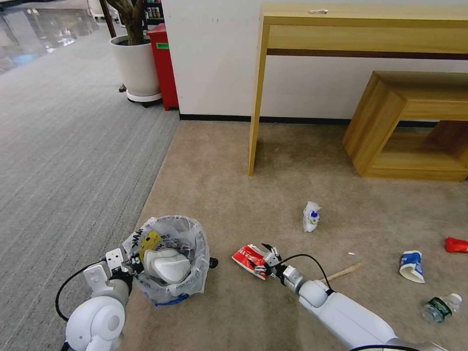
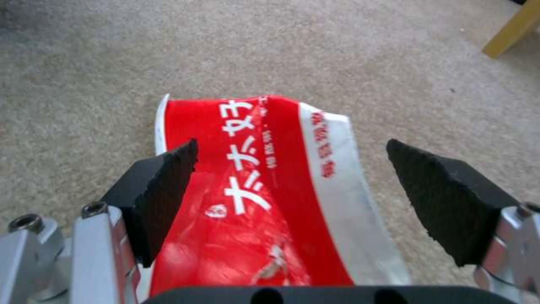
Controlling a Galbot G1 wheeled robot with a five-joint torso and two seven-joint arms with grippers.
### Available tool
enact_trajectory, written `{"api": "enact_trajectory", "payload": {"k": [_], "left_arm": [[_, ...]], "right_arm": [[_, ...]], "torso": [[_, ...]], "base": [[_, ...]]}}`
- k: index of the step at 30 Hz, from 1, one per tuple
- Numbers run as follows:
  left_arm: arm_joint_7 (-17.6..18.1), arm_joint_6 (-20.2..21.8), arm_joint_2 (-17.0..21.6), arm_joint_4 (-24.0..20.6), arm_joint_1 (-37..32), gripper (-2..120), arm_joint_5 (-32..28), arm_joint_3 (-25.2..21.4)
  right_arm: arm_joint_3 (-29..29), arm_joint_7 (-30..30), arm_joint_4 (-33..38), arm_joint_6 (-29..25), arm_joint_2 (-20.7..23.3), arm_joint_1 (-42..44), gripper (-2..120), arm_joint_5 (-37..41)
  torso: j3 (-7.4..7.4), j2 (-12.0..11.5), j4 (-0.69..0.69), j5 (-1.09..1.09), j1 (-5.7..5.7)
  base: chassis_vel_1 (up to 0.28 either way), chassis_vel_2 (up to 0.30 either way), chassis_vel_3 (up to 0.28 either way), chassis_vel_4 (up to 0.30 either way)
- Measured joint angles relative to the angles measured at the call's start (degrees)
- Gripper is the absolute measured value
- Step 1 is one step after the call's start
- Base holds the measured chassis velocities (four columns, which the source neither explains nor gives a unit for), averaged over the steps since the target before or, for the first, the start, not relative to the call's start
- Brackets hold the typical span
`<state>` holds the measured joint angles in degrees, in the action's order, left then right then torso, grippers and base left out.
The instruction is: Pick up the trash bin and place the garbage on the floor into it.
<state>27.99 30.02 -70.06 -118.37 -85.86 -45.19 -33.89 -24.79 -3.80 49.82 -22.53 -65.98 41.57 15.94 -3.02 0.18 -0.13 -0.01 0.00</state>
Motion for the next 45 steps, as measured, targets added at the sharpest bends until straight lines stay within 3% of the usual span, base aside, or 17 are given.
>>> {"api": "enact_trajectory", "payload": {"k": [8,21,29,43,45], "left_arm": [[0.0,0.0,-0.1,-0.3,-0.2,0,0.0,0.0],[0.0,-0.1,-0.3,-0.2,0.0,0,0.0,0.1],[-0.2,-0.3,-0.7,0.5,0.2,0,0.4,0.3],[-0.4,-0.7,-0.7,0.7,0.2,0,0.6,0.5],[-0.5,-0.8,-0.6,0.8,0.3,0,0.6,0.5]], "right_arm": [[-0.1,-0.7,-3.4,-1.1,-2.4,-0.4,86,-1.1],[1.6,-1.4,-5.1,-2.2,-1.6,0.9,85,-1.7],[2.5,-1.2,-4.3,-2.3,-0.5,1.7,77,-1.9],[2.9,-1.3,-4.2,-3.0,-0.1,1.4,30,-1.9],[2.9,-1.5,-4.3,-3.2,-0.2,1.4,18,-1.9]], "torso": [[0.0,0.0,0.0,0.0,0.0],[0.0,0.0,0.0,0.01,0.0],[0.0,0.0,-0.01,0.01,0.0],[0.0,0.0,0.0,0.0,0.0],[0.0,0.0,0.0,0.0,0.0]], "base": [[0.0,0.0,0.0,0.0],[0.0,0.0,0.0,0.0],[0.0,0.0,0.0,0.0],[0.0,0.0,0.0,0.0],[0.0,0.0,0.0,0.0]]}}
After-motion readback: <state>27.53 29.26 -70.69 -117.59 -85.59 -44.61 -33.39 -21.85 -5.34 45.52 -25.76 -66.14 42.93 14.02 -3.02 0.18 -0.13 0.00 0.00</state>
